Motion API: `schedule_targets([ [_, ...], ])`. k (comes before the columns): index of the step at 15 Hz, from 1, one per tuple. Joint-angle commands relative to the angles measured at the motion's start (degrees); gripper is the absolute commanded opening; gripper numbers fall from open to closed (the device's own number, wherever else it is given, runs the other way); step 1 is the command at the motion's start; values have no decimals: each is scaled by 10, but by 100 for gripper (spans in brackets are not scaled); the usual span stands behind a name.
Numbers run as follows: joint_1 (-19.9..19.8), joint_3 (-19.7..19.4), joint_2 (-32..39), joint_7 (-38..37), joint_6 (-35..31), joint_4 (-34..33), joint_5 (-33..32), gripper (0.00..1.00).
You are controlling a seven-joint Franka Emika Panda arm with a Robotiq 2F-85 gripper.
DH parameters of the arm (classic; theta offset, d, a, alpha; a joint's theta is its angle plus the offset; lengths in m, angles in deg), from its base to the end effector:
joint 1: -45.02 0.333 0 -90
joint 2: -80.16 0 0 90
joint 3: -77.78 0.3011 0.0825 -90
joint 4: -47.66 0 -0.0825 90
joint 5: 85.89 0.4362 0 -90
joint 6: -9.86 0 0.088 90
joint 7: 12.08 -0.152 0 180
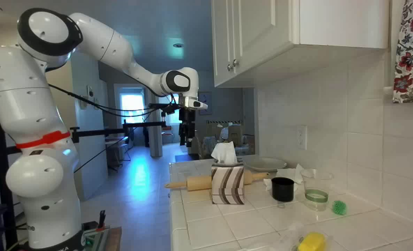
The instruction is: Pick up the napkin from the box and put it on the counter
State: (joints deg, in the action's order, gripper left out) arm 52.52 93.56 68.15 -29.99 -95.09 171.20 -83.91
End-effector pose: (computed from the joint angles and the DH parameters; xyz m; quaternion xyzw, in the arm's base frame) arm 0.4800 0.2118 0.3960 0.9974 0.0367 -0.0531 0.0324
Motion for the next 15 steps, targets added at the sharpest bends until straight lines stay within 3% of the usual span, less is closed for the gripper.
schedule_targets([
  [1, 10, -9, 1, -2, 1, -1, -2, 100],
  [6, 10, -9, 1, -2, 1, -1, -2, 100],
  [10, -18, -22, -45, -89, -25, 23, -72, 100],
  [15, -52, -40, -78, -122, -109, 41, -167, 100],
])
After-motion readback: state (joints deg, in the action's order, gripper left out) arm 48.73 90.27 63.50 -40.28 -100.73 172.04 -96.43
